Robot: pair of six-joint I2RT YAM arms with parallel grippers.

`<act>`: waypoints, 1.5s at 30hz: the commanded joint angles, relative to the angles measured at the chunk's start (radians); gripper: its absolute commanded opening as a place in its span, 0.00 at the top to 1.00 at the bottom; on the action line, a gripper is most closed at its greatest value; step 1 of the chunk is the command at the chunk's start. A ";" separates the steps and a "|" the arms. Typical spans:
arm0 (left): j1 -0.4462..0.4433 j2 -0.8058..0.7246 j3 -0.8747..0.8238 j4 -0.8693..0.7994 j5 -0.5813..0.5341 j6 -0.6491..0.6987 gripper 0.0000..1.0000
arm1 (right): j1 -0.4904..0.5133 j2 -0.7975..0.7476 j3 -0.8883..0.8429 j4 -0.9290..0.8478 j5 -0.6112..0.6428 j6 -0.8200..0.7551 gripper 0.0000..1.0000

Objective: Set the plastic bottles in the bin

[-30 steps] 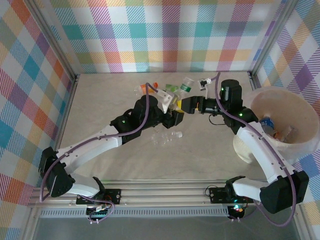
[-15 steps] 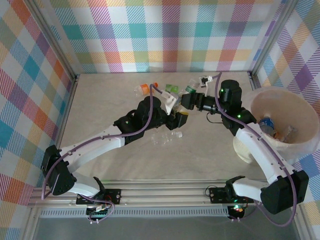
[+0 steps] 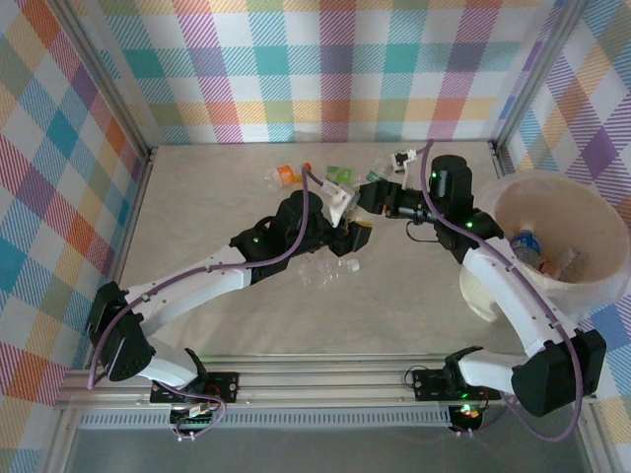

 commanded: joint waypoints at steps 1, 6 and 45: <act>-0.012 -0.001 0.047 0.026 -0.001 -0.010 0.48 | 0.001 -0.003 0.026 -0.008 0.015 -0.009 0.54; -0.010 -0.009 0.047 0.018 -0.010 -0.026 0.26 | -0.001 -0.018 0.025 -0.011 0.065 -0.016 0.57; 0.018 -0.001 -0.079 0.177 -0.005 -0.433 0.00 | -0.474 -0.215 0.317 -0.547 1.011 -0.676 0.59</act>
